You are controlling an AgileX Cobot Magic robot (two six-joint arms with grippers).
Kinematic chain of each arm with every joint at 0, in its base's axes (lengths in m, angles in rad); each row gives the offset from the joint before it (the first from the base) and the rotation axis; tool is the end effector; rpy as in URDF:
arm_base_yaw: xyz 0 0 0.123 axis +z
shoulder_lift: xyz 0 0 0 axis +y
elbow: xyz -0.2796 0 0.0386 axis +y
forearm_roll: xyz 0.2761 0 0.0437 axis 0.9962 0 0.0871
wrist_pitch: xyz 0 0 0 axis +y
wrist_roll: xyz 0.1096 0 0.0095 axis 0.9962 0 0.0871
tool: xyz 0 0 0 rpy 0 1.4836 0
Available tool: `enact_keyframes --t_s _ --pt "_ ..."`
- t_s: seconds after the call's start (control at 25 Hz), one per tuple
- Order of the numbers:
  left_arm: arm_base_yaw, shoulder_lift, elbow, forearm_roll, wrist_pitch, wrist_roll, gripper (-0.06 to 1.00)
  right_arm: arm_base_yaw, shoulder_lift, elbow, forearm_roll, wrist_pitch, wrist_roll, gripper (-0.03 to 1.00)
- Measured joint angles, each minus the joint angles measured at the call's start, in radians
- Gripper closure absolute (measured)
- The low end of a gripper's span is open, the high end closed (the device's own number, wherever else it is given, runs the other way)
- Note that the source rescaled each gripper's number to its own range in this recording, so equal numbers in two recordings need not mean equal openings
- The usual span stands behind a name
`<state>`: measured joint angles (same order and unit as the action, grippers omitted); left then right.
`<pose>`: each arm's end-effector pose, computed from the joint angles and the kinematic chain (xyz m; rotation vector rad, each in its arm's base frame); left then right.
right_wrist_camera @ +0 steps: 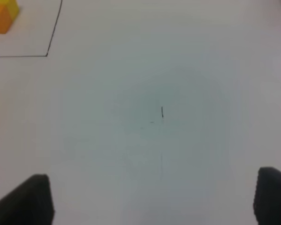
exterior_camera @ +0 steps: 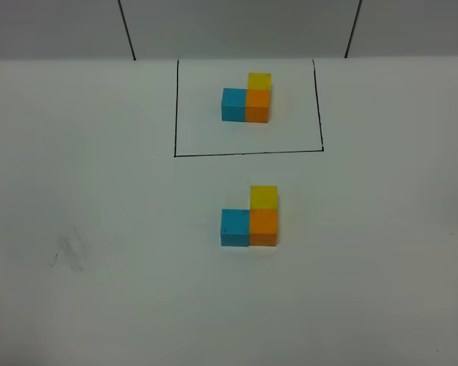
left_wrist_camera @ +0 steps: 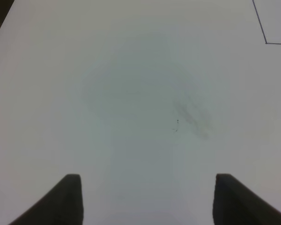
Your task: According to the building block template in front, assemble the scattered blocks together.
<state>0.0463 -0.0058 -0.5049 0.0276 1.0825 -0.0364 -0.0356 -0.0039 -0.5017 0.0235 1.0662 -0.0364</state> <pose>0.0368 0.0044 0.2818 -0.0868 2.0535 0.0392 0.0386 0.0009 0.2823 -0.0021 2.0440 -0.0169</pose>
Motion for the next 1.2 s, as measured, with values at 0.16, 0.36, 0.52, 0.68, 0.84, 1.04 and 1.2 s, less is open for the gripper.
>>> enact_keyframes --t_s 0.16,0.36,0.52,0.68,0.84,1.04,1.2 --pt "0.000 0.000 0.000 0.000 0.000 0.000 0.60 0.000 -0.001 0.000 0.000 0.000 0.000 0.29" --pt "0.000 0.000 0.000 0.000 0.000 0.000 0.60 0.036 -0.001 0.000 0.000 0.000 0.000 0.43" --pt "0.000 0.000 0.000 0.000 0.000 0.000 0.60 0.096 -0.001 0.000 0.000 0.000 0.000 0.55" --pt "0.000 0.000 0.000 0.000 0.000 0.000 0.60 0.109 -0.001 0.000 0.000 0.000 0.000 0.66" --pt "0.000 0.000 0.000 0.000 0.000 0.000 0.60 0.109 -0.001 0.000 0.000 0.000 0.000 0.77" --pt "0.000 0.000 0.000 0.000 0.000 0.000 0.60 0.109 -0.001 0.000 0.000 0.000 0.000 0.90" --pt "0.000 0.000 0.000 0.000 0.000 0.000 0.60 0.109 -0.001 0.000 0.000 0.000 0.000 0.96"
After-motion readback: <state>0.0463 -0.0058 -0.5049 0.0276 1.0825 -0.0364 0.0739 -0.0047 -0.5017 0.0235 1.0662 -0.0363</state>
